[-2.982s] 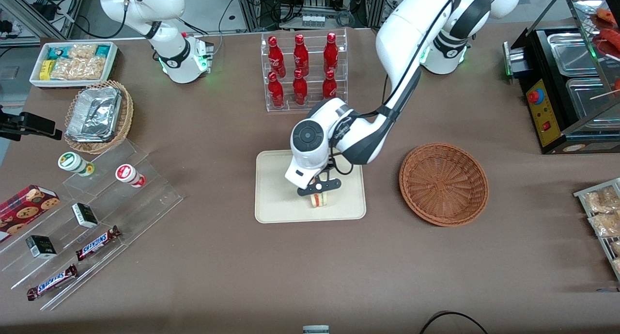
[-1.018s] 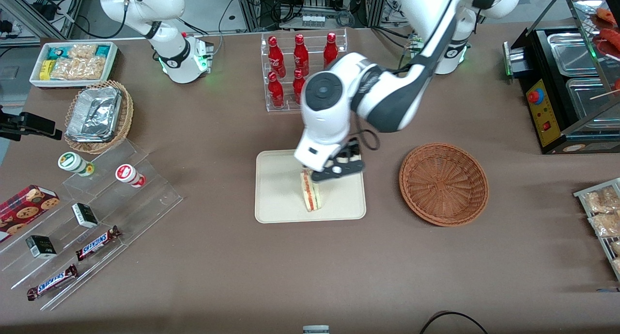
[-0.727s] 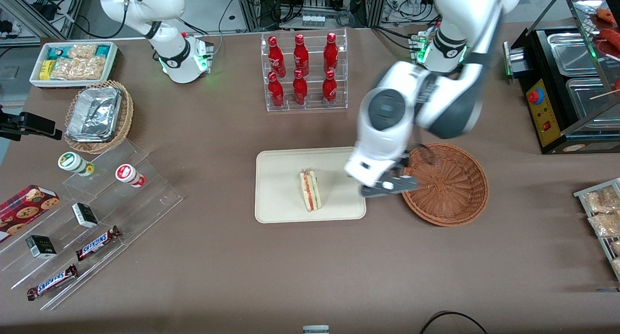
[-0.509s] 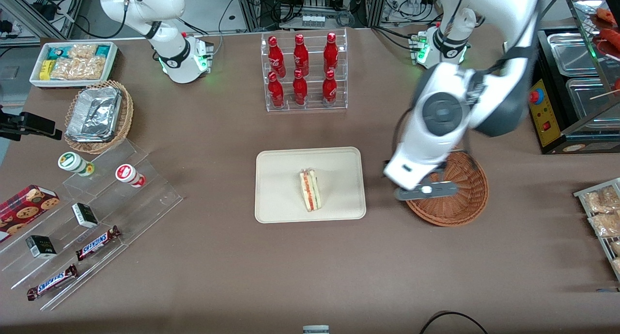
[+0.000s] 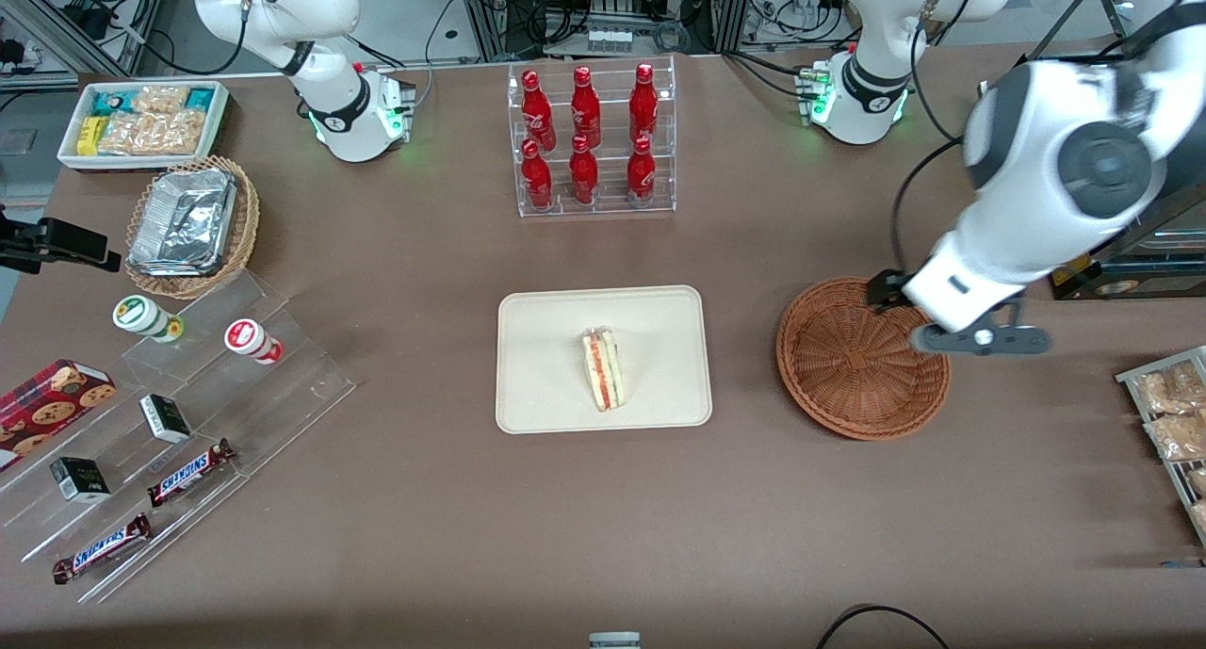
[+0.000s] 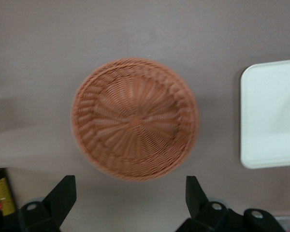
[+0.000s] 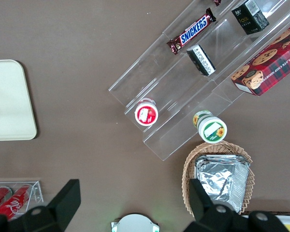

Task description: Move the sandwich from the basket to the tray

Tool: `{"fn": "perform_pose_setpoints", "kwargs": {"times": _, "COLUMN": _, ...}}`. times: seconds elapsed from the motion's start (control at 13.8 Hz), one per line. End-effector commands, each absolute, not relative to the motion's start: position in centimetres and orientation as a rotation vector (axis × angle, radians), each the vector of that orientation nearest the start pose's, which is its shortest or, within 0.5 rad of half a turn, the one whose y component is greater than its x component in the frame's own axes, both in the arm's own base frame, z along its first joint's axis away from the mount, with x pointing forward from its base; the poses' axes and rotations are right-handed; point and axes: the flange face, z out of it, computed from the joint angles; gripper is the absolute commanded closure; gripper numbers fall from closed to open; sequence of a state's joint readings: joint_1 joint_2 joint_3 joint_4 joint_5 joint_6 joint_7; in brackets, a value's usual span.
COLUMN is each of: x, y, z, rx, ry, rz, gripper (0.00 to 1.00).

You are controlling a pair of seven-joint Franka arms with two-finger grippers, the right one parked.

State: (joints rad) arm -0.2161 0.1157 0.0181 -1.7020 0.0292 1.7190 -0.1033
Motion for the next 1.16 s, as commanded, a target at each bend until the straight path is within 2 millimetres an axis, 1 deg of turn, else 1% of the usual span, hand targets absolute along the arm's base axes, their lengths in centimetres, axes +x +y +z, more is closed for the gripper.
{"fn": "perform_pose_setpoints", "kwargs": {"times": 0.0, "x": 55.6, "y": -7.3, "z": 53.7, "rx": -3.114, "ry": 0.236, "rz": 0.176, "gripper": 0.0}}
{"fn": "perform_pose_setpoints", "kwargs": {"times": 0.07, "x": 55.1, "y": -6.0, "z": 54.3, "rx": -3.114, "ry": 0.215, "rz": 0.212, "gripper": 0.0}}
{"fn": "perform_pose_setpoints", "kwargs": {"times": 0.15, "x": 54.4, "y": -5.2, "z": 55.1, "rx": -3.11, "ry": 0.207, "rz": 0.239, "gripper": 0.0}}
{"fn": "perform_pose_setpoints", "kwargs": {"times": 0.36, "x": 53.0, "y": -3.1, "z": 57.6, "rx": -3.113, "ry": 0.198, "rz": 0.223, "gripper": 0.0}}
{"fn": "perform_pose_setpoints", "kwargs": {"times": 0.51, "x": 52.5, "y": -2.2, "z": 60.0, "rx": -3.114, "ry": 0.224, "rz": 0.234, "gripper": 0.0}}
{"fn": "perform_pose_setpoints", "kwargs": {"times": 0.58, "x": 52.5, "y": -2.0, "z": 61.6, "rx": -3.114, "ry": 0.221, "rz": 0.215, "gripper": 0.0}}
{"fn": "perform_pose_setpoints", "kwargs": {"times": 0.65, "x": 52.5, "y": -1.9, "z": 62.8, "rx": -3.11, "ry": 0.219, "rz": 0.188, "gripper": 0.0}}
{"fn": "perform_pose_setpoints", "kwargs": {"times": 0.73, "x": 52.7, "y": -1.8, "z": 63.2, "rx": -3.102, "ry": 0.217, "rz": 0.164, "gripper": 0.0}}
{"fn": "perform_pose_setpoints", "kwargs": {"times": 0.8, "x": 52.9, "y": -1.7, "z": 63.1, "rx": -3.101, "ry": 0.215, "rz": 0.157, "gripper": 0.0}}
{"fn": "perform_pose_setpoints", "kwargs": {"times": 0.95, "x": 52.9, "y": 0.7, "z": 63.2, "rx": -3.109, "ry": 0.149, "rz": 0.146, "gripper": 0.0}}
{"fn": "perform_pose_setpoints", "kwargs": {"times": 1.02, "x": 52.8, "y": 1.2, "z": 62.9, "rx": -3.11, "ry": 0.133, "rz": 0.158, "gripper": 0.0}}
{"fn": "perform_pose_setpoints", "kwargs": {"times": 1.09, "x": 52.8, "y": 1.3, "z": 62.7, "rx": -3.111, "ry": 0.123, "rz": 0.167, "gripper": 0.0}}
